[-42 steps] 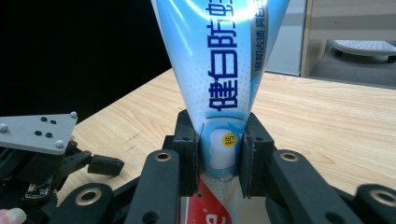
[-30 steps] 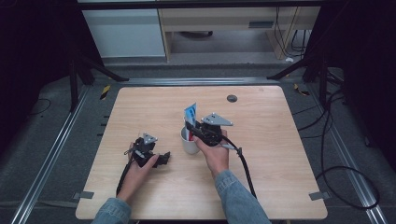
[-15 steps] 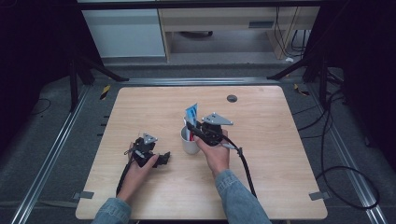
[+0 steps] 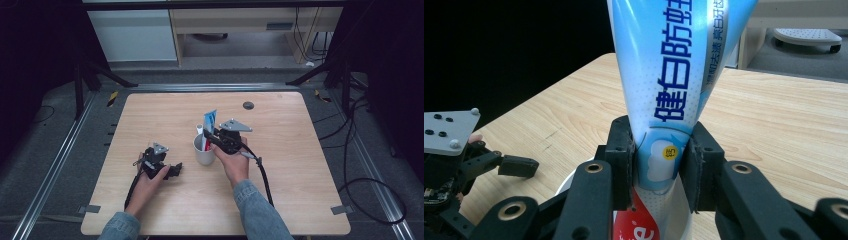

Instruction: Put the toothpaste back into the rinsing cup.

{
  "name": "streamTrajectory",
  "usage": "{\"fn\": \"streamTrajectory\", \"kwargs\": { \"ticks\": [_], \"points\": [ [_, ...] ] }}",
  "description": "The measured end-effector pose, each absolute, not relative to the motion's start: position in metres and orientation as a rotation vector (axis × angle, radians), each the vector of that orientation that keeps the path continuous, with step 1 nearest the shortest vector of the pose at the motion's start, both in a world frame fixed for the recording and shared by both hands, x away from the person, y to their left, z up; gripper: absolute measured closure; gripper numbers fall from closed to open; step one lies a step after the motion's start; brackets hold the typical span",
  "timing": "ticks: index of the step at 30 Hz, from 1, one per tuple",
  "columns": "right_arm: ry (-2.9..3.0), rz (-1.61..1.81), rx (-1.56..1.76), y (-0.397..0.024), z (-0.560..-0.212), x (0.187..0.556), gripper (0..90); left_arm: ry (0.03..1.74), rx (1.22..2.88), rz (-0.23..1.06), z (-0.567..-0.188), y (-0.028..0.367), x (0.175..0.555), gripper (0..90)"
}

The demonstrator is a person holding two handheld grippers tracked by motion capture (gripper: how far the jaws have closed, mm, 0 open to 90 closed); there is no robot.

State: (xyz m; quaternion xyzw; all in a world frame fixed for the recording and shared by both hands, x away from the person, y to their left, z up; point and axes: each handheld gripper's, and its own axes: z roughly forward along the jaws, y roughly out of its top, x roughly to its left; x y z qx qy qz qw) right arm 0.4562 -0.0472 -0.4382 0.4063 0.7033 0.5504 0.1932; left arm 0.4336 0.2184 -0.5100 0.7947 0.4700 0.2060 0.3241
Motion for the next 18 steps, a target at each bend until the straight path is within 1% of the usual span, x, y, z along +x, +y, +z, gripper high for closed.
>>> {"fn": "streamTrajectory", "kwargs": {
  "ticks": [18],
  "points": [
    [1.978, 1.559, 1.157, -0.0505, -0.4392, 0.4589, 68.1, 1.229, 2.087, 0.538, -0.5100, 0.2182, 0.4335, 0.0]
  ]
}}
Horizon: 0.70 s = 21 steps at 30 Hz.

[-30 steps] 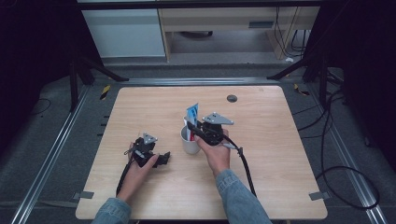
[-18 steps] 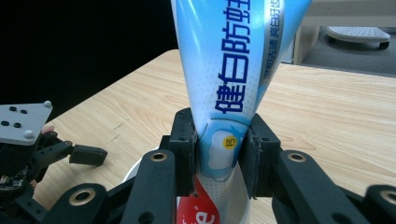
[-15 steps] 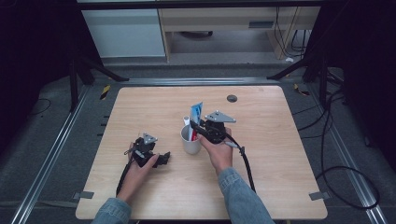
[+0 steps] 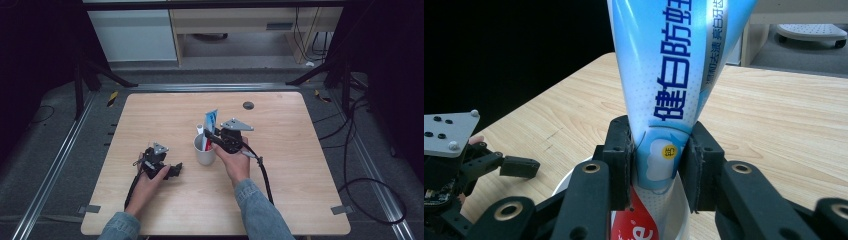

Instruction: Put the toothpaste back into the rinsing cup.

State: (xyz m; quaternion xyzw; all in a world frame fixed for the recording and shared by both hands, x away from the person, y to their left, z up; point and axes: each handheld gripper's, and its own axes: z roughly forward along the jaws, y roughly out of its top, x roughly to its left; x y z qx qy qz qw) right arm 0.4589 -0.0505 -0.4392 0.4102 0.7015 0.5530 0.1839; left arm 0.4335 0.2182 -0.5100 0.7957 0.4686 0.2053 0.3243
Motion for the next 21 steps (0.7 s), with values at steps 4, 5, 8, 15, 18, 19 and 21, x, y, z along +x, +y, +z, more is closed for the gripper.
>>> {"fn": "streamTrajectory", "kwargs": {
  "ticks": [4, 5, 8, 15, 18, 19, 21],
  "points": [
    [1.980, 1.560, 1.156, -0.0505, -0.4395, 0.4591, 67.5, 1.229, 2.087, 0.538, -0.5100, 0.2182, 0.4335, 0.0],
    [1.981, 1.560, 1.155, -0.0505, -0.4394, 0.4590, 67.4, 1.229, 2.087, 0.538, -0.5100, 0.2182, 0.4335, 0.0],
    [1.982, 1.559, 1.155, -0.0507, -0.4394, 0.4590, 67.2, 1.229, 2.087, 0.538, -0.5100, 0.2182, 0.4335, 0.0],
    [1.983, 1.558, 1.155, -0.0508, -0.4395, 0.4591, 66.6, 1.229, 2.087, 0.538, -0.5100, 0.2182, 0.4335, 0.0],
    [1.982, 1.557, 1.157, -0.0510, -0.4395, 0.4592, 65.9, 1.229, 2.087, 0.538, -0.5100, 0.2182, 0.4335, 0.0],
    [1.980, 1.557, 1.159, -0.0510, -0.4395, 0.4591, 65.6, 1.229, 2.087, 0.538, -0.5100, 0.2182, 0.4335, 0.0],
    [1.981, 1.556, 1.160, -0.0509, -0.4397, 0.4591, 65.3, 1.229, 2.087, 0.538, -0.5100, 0.2182, 0.4335, 0.0]
  ]
}}
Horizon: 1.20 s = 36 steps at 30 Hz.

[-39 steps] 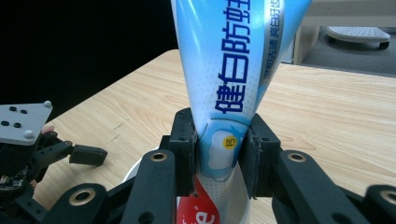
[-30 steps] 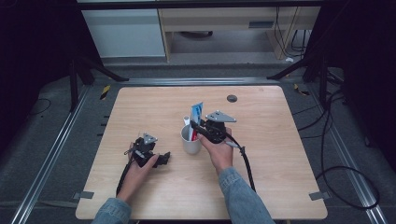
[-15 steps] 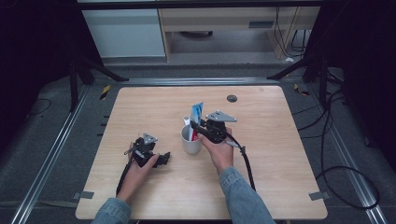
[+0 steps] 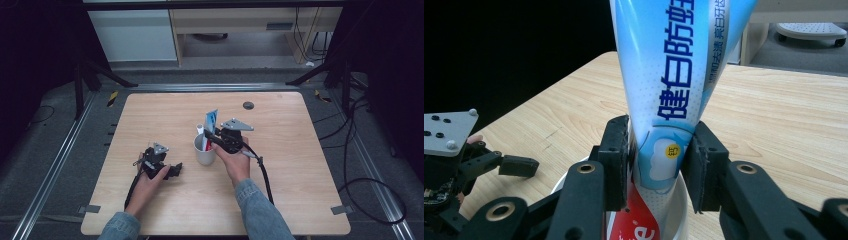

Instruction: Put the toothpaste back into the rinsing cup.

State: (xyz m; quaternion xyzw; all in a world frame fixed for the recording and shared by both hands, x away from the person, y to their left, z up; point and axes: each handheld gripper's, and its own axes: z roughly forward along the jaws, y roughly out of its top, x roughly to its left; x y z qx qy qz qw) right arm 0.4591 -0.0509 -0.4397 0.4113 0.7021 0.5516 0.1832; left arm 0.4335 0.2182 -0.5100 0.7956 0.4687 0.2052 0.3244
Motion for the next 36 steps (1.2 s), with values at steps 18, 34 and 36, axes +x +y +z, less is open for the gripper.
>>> {"fn": "streamTrajectory", "kwargs": {
  "ticks": [18, 34, 36],
  "points": [
    [1.978, 1.564, 1.177, -0.0520, -0.4392, 0.4600, 61.3, 1.229, 2.087, 0.538, -0.5100, 0.2183, 0.4335, 0.0],
    [1.972, 1.574, 1.188, -0.0533, -0.4383, 0.4609, 56.9, 1.227, 2.088, 0.537, -0.5100, 0.2181, 0.4335, 0.0],
    [1.970, 1.570, 1.195, -0.0537, -0.4382, 0.4611, 55.0, 1.227, 2.088, 0.537, -0.5100, 0.2182, 0.4335, 0.0]
  ]
}}
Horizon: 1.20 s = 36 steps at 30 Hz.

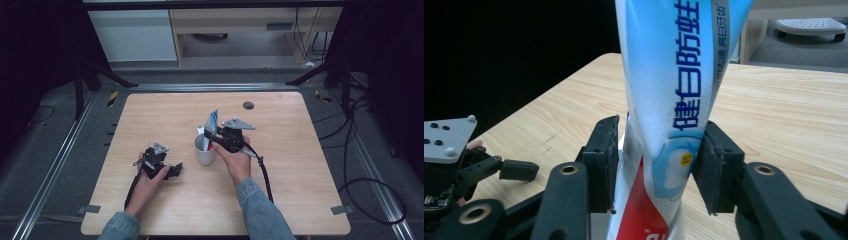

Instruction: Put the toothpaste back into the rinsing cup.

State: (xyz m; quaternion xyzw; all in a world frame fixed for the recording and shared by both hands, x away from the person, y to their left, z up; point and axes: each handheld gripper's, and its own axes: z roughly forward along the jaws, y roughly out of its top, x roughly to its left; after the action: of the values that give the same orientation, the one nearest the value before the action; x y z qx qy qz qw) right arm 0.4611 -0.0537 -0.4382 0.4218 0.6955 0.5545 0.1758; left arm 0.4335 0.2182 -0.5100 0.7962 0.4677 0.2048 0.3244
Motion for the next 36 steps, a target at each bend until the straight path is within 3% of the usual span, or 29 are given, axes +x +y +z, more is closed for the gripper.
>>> {"fn": "streamTrajectory", "kwargs": {
  "ticks": [19, 36],
  "points": [
    [1.966, 1.569, 1.197, -0.054, -0.437, 0.461, 50.7, 1.227, 2.088, 0.537, -0.510, 0.218, 0.433, 0.0],
    [1.973, 1.473, 1.187, -0.055, -0.427, 0.454, 27.0, 1.227, 2.088, 0.537, -0.510, 0.218, 0.433, 0.0]
  ]
}}
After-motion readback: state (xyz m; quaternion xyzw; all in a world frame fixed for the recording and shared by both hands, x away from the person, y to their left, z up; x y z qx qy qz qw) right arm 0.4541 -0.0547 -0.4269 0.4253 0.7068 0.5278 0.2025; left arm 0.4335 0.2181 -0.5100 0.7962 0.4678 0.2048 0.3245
